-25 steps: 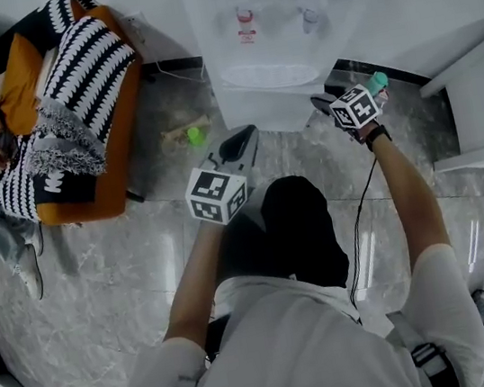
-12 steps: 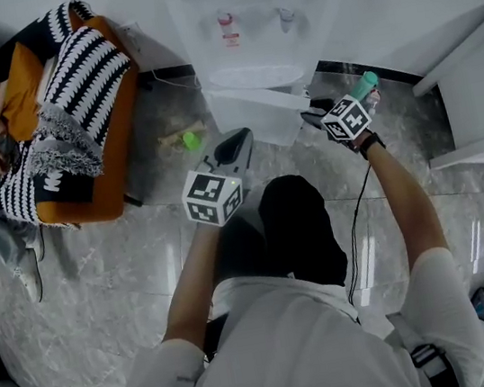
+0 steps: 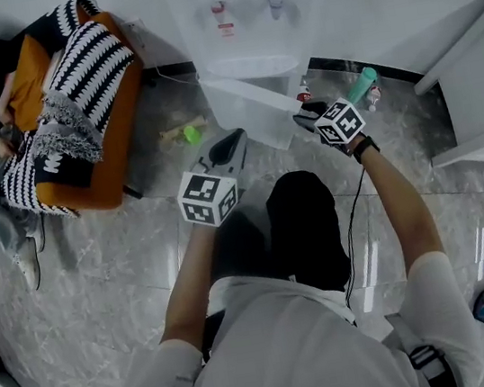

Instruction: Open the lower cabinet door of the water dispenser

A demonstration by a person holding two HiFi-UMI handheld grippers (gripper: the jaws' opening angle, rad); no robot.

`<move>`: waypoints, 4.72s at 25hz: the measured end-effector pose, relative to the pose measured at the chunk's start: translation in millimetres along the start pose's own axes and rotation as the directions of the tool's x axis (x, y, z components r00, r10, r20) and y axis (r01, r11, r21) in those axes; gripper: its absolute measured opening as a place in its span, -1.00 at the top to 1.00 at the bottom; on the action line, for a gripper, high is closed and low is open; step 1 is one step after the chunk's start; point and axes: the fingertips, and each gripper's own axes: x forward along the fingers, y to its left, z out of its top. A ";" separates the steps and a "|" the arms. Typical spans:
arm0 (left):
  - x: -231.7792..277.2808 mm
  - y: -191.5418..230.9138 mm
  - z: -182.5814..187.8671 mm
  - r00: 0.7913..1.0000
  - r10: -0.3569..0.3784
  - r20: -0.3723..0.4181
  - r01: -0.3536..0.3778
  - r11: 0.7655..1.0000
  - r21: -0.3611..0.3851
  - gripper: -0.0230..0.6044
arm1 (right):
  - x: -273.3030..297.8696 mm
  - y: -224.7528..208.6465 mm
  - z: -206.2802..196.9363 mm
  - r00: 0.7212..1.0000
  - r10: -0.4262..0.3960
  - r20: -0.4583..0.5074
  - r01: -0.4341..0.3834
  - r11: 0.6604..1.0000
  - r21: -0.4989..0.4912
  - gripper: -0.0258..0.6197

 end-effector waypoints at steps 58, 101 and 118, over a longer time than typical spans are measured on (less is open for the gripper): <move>-192.5 62.4 -68.6 0.956 0.293 -0.014 -0.293 0.955 -0.045 0.88 | 69.0 237.5 59.4 0.940 0.320 0.120 -0.310 0.946 -0.100 0.71; -233.7 135.9 -92.0 0.862 0.495 0.105 -0.491 0.869 -0.064 0.88 | 245.8 302.3 211.9 0.920 0.283 0.271 -0.257 0.958 -0.127 0.87; -243.1 156.1 -93.3 0.824 0.556 0.106 -0.548 0.831 -0.095 0.88 | 268.6 297.3 237.0 0.929 0.270 0.252 -0.236 0.959 -0.158 0.89</move>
